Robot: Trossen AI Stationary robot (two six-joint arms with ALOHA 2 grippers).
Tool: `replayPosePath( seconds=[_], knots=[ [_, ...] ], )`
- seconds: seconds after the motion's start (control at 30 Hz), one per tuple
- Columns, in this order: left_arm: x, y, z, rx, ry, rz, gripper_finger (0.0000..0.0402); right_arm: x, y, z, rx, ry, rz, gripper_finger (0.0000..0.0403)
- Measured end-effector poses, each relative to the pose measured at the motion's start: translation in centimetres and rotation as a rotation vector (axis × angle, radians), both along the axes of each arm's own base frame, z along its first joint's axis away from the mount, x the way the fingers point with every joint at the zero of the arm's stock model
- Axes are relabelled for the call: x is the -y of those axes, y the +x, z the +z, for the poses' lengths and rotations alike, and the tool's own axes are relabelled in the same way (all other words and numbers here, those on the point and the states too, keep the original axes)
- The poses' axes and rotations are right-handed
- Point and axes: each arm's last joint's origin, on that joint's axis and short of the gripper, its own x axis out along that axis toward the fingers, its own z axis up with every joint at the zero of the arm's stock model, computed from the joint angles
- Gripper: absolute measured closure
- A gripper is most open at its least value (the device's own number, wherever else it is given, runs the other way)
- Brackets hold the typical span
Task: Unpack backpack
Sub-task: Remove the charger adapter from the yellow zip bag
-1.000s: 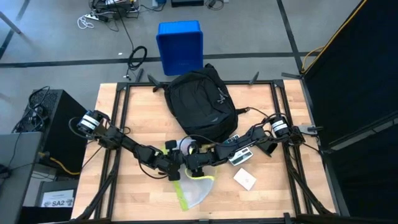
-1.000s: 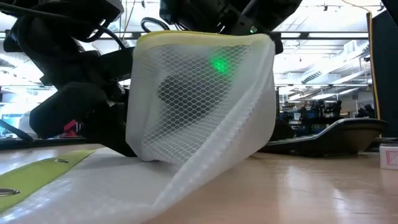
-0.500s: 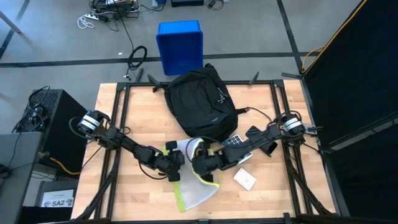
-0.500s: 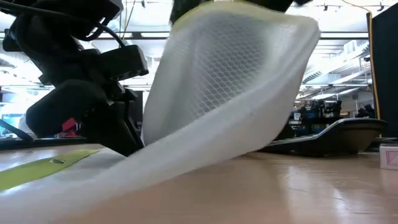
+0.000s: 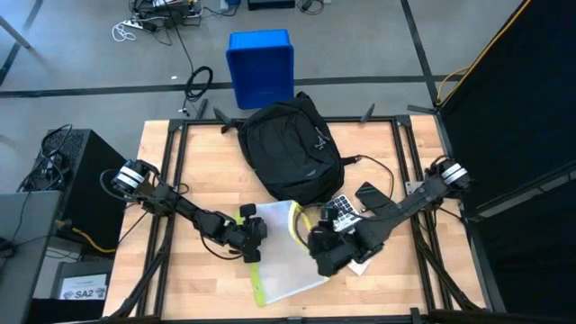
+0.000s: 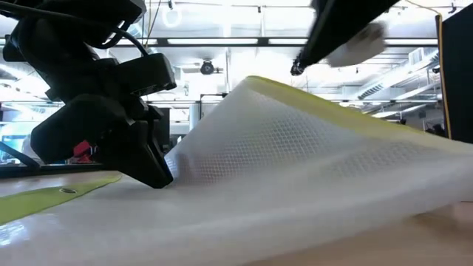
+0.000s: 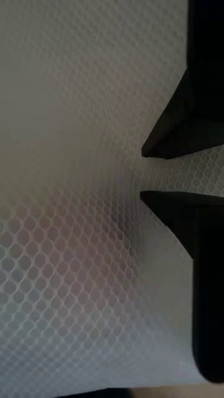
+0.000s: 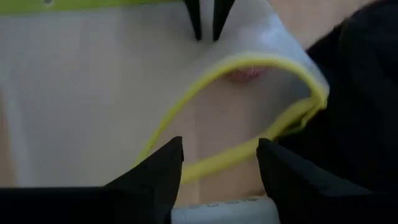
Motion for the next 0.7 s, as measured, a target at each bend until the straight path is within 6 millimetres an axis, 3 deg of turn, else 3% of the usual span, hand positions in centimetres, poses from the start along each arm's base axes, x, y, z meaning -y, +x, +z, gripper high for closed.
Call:
replayPosePath(
  seconds=[0.33, 0.6, 0.7],
  knots=[
    [0.0, 0.0, 0.0, 0.002, 0.0, 0.001, 0.0328, -1.2, -2.5, -0.4, -0.064, 0.043, -0.084, 0.0237],
    [0.0, 0.0, 0.0, 0.004, 0.0, 0.003, 0.0328, -1.5, -2.6, -6.0, 0.041, 0.216, -0.035, 0.0237],
    [0.0, 0.0, 0.0, 0.008, -0.002, 0.003, 0.0328, -0.8, -3.5, -8.3, 0.016, 0.243, -0.054, 0.0237]
  ],
)
